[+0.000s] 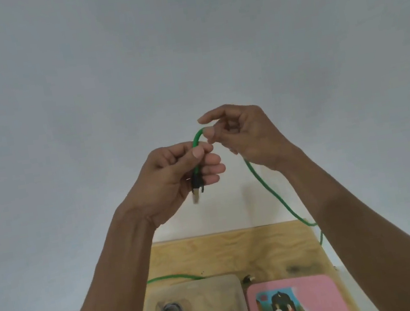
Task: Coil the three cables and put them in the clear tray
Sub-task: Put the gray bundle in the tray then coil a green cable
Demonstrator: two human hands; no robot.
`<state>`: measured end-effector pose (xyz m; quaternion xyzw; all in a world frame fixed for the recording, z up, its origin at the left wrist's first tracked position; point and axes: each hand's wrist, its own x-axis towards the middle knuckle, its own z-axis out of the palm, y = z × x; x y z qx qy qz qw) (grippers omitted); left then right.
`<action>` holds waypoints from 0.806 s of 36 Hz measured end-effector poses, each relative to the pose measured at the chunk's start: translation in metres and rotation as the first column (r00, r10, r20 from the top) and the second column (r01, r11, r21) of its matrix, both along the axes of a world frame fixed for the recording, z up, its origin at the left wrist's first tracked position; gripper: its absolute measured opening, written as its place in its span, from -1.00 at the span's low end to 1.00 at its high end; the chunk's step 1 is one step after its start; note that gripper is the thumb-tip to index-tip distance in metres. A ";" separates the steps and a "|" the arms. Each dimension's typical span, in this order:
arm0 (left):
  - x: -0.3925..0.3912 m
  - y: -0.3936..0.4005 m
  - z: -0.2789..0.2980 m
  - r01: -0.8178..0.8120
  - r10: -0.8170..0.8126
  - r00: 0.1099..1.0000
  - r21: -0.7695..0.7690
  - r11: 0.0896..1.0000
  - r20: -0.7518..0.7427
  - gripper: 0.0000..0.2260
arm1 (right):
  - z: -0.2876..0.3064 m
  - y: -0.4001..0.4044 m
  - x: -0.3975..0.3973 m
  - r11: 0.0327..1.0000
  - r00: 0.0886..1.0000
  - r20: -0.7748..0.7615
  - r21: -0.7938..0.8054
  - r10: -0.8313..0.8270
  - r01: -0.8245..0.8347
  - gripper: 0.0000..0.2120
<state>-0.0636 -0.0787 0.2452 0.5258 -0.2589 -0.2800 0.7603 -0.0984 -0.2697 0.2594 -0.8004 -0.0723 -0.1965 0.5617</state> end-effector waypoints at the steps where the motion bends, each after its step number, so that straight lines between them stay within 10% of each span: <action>1: -0.003 -0.007 0.003 -0.002 0.001 1.000 -0.042 0.999 -0.011 -0.80 | -0.002 -0.004 0.000 0.998 1.000 -0.005 0.067 -0.004 0.004 -0.87; 13: -0.003 -0.043 0.001 -0.192 0.137 0.968 -0.271 0.943 -0.210 -0.70 | -0.056 0.002 -0.021 0.990 0.940 -0.313 0.077 0.139 -0.120 -0.76; 29: 0.021 -0.022 -0.022 -0.520 0.372 0.781 0.193 0.832 0.501 -0.80 | -0.027 -0.011 -0.014 0.944 0.949 -0.288 -0.255 0.131 -0.208 -0.95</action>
